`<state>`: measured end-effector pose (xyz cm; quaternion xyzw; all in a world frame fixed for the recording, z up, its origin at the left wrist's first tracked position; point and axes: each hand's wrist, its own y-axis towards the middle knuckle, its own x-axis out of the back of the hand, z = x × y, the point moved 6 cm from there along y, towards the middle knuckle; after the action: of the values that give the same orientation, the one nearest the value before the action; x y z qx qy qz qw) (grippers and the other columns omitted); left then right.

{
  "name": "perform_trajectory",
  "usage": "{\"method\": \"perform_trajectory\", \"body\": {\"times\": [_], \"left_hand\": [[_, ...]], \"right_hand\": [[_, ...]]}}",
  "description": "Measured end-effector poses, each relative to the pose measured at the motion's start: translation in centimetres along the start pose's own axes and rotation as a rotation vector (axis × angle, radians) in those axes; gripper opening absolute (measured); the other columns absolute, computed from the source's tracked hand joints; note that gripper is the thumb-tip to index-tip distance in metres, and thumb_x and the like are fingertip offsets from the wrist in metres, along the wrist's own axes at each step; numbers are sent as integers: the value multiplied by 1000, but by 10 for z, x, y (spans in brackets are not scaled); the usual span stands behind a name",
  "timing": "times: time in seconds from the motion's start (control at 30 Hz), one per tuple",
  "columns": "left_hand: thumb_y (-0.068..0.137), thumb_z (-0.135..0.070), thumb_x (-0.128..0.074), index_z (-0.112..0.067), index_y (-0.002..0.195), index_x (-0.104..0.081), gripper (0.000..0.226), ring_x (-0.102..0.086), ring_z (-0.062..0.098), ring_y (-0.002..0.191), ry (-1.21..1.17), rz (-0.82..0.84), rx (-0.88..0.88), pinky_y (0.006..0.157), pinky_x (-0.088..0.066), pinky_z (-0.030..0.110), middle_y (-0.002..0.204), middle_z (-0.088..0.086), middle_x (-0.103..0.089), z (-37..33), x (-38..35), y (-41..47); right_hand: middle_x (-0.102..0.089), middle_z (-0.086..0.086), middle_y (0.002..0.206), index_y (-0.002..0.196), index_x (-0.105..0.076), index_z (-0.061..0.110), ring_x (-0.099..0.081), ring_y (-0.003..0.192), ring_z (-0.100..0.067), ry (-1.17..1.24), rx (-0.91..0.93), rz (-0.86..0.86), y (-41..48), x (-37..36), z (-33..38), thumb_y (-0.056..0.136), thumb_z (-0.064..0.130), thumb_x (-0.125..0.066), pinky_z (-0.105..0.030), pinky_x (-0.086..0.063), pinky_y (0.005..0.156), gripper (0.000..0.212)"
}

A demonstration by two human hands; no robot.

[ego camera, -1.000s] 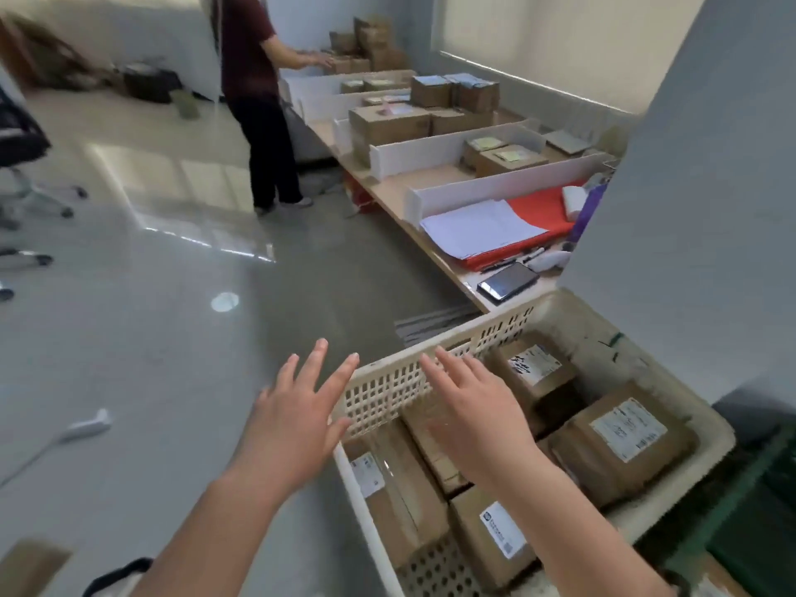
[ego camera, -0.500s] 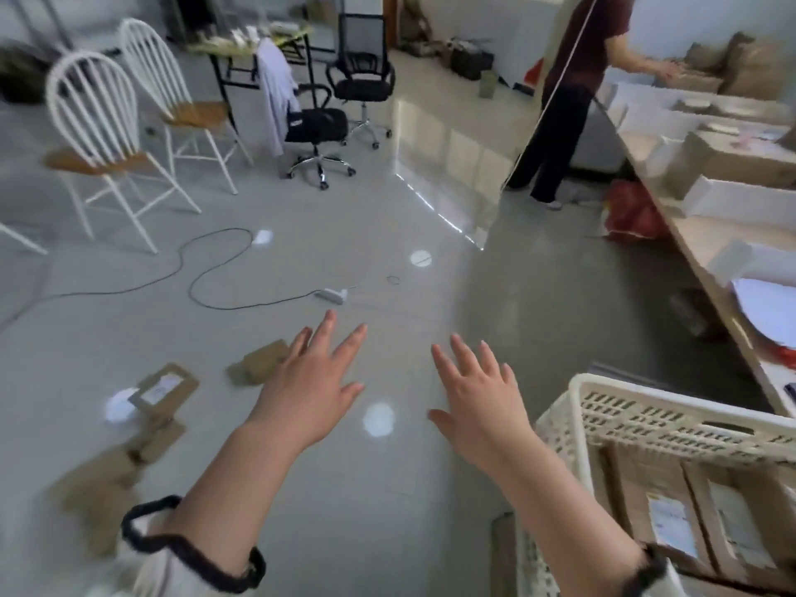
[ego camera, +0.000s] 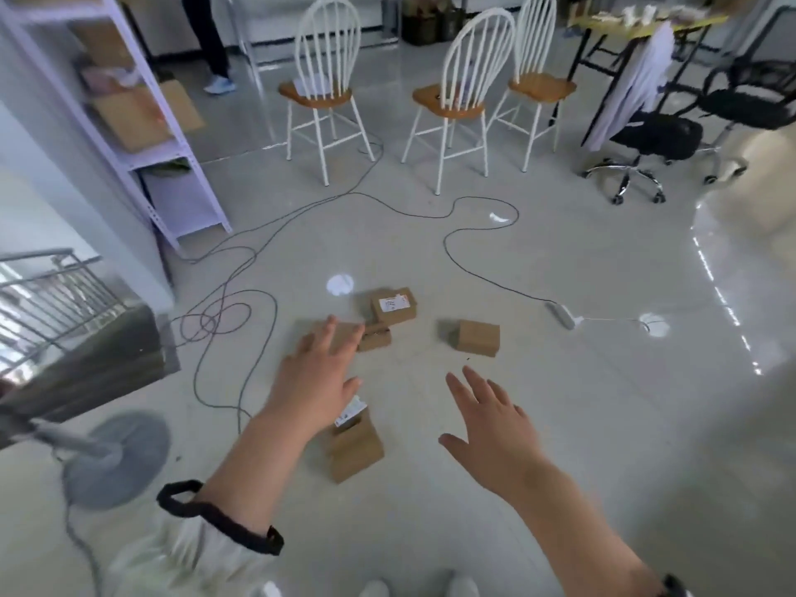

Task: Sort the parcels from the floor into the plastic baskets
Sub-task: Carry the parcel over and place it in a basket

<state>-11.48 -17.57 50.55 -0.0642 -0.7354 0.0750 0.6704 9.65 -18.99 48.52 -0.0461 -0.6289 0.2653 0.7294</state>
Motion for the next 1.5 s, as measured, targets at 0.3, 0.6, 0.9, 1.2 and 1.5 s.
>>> {"method": "perform_trajectory", "body": {"times": [0.3,0.6,0.9,1.2,1.5], "left_hand": [[94,-42,-45,-33,148,-8,66,-25,33,138,-209,81,354,102,-37,47,158,3,-8,60,-134,18],[91,-36,-51,-29,148,-15,68,-38,34,129,-277,199,411,97,-39,47,156,5,-17,117,-427,102],[84,-51,-55,-34,146,-12,77,-45,36,121,-142,303,330,92,-42,45,146,5,-32,176,-683,202],[80,-41,-70,-10,140,-28,79,-49,29,117,-530,342,538,86,-40,32,132,12,-49,202,-750,190],[74,-34,-77,-17,75,-46,35,-63,13,58,-713,148,540,45,-46,23,71,1,-64,233,-735,184]], "right_hand": [[3,4,159,151,-4,25,-16,143,-24,-105,161,239,117,-97,8,95,46,-43,-38,-31,109,72],[-9,4,159,150,-15,24,-23,141,-24,41,120,258,292,-337,-12,92,45,-49,-40,-33,109,71],[-30,-5,147,148,-15,23,-43,121,-33,-69,163,162,463,-570,-9,91,41,-45,-40,-41,88,66],[-55,-5,117,134,-41,23,-58,96,-29,466,-27,311,507,-611,-28,92,33,-41,-40,-56,72,43],[-62,-13,84,79,-56,6,-68,76,-30,626,-81,359,518,-605,-44,84,17,-65,-34,-60,66,14]]}}
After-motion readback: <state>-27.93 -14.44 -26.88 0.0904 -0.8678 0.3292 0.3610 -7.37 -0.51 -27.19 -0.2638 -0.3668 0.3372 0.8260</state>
